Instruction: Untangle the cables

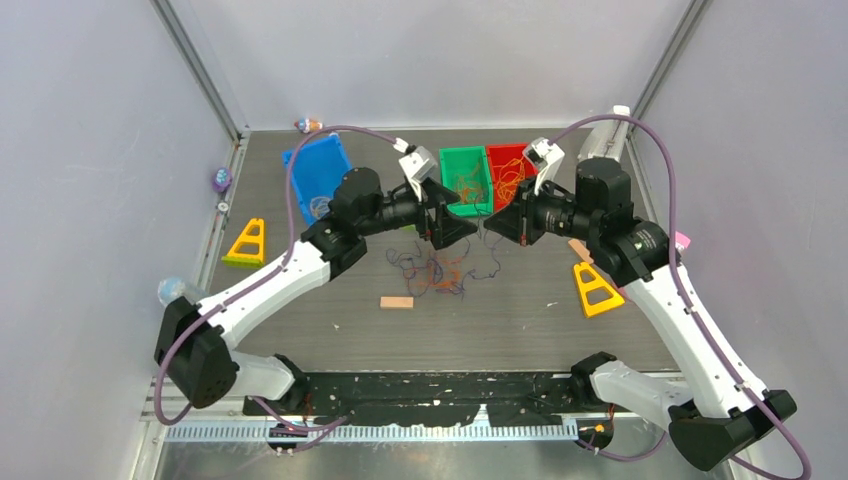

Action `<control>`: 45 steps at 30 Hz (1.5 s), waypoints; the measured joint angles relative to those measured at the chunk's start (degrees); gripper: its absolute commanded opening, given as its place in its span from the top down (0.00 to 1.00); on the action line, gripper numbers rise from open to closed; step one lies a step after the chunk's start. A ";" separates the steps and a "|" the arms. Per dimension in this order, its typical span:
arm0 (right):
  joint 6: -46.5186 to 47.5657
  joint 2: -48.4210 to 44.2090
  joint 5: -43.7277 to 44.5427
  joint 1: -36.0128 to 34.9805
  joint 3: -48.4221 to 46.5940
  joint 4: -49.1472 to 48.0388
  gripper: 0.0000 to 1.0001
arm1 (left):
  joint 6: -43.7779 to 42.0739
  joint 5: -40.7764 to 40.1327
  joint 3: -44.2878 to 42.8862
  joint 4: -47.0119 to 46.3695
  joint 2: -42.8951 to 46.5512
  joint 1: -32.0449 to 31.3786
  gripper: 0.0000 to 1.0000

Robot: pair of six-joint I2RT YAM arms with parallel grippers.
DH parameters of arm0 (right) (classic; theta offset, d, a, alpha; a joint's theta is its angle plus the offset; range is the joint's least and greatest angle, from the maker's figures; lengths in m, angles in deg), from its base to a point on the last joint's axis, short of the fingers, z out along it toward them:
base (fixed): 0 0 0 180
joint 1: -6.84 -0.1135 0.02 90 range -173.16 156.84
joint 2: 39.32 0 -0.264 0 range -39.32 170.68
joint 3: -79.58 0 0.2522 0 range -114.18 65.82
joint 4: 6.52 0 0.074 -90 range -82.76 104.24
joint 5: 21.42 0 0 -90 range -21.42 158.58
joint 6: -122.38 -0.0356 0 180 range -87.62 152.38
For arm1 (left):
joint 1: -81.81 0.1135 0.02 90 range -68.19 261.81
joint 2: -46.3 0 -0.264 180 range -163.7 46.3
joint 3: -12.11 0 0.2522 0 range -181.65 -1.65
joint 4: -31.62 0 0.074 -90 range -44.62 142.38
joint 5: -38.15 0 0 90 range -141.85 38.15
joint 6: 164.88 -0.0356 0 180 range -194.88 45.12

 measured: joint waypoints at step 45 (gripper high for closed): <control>-13.29 15.82 20.11 -12.48 29.31 -46.45 0.05 | 5.31 -9.97 -40.33 26.88 -7.48 1.57 1.00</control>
